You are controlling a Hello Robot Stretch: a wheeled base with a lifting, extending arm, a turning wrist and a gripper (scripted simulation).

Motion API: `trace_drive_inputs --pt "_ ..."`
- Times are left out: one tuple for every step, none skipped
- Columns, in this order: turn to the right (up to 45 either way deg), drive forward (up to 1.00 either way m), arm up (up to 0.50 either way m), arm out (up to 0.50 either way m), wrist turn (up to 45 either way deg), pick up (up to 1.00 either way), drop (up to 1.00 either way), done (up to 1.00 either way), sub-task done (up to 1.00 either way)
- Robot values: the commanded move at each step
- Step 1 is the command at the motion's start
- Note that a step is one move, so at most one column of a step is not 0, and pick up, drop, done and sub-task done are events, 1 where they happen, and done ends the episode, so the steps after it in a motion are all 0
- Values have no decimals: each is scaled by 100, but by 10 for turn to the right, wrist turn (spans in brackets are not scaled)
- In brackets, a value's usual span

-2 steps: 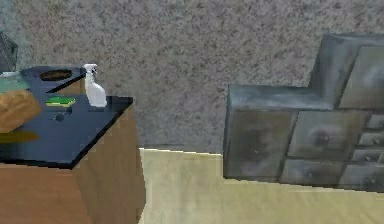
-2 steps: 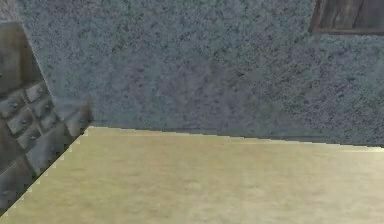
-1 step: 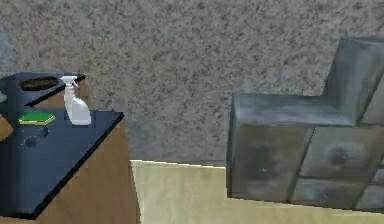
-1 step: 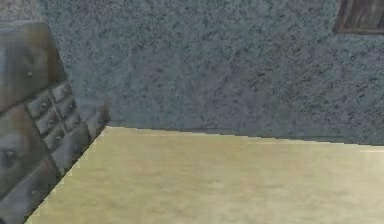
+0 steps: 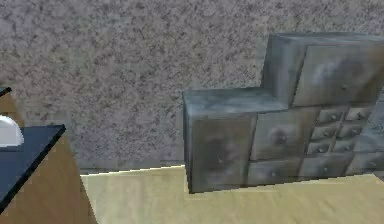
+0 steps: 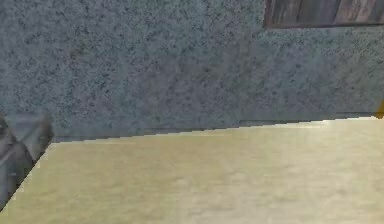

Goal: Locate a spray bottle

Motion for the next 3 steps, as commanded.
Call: trace_drive_inputs --pt "0 35 0 0 0 0 0 0 0" --pt "-450 0 0 0 0 0 0 0 0" --pt "-180 0 0 0 0 0 0 0 0"
